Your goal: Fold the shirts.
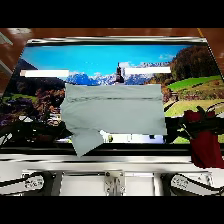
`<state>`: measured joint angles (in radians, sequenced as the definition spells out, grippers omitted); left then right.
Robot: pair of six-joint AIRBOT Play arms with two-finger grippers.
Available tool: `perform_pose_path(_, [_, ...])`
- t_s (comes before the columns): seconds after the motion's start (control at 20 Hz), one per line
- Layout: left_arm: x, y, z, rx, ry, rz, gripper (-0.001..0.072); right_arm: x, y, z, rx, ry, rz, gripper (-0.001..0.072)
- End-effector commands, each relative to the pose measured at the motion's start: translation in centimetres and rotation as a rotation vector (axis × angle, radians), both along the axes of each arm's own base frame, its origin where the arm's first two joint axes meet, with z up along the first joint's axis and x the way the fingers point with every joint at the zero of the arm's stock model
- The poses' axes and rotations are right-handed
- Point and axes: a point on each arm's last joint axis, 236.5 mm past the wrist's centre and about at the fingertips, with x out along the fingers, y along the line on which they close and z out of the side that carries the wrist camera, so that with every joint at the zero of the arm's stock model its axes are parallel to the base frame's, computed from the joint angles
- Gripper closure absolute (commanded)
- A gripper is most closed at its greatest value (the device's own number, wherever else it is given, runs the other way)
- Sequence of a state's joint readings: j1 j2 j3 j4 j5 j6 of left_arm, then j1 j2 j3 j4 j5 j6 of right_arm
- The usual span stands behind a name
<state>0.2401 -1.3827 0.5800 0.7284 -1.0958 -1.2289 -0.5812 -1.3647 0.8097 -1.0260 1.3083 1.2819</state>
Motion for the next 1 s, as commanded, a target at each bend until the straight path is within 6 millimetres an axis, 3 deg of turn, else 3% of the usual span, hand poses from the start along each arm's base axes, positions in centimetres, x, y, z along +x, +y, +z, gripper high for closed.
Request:
perform_pose_path(0.0, [0.0,-0.2,0.4,-0.009,-0.015,-0.012,0.0676,0.2,1.6,-2.0,0.028,0.005,-0.013,0.0085])
perform_pose_path(0.35, [1.3,-0.1,2.4,-0.002,-0.09,-0.006,0.0676,2.1,3.5,-4.6,0.014,0.014,-0.021,0.01])
perform_pose_path(0.45, [2.3,0.1,3.1,0.002,-0.119,-0.01,0.0676,2.9,4.0,-4.9,-0.002,-0.008,-0.024,0.0229])
perform_pose_path(0.55, [3.5,0.2,4.4,0.0,-0.154,-0.024,0.0676,4.1,4.7,-4.3,0.012,-0.053,-0.016,0.0649])
perform_pose_path(0.75, [9.1,1.6,9.1,0.041,-0.326,-0.032,0.0676,9.3,4.9,0.3,-0.012,-0.318,0.13,0.0648])
perform_pose_path(0.95, [15.9,2.3,12.9,0.074,-0.477,-0.017,0.0676,17.6,4.2,3.3,-0.201,-0.513,0.076,0.0649])
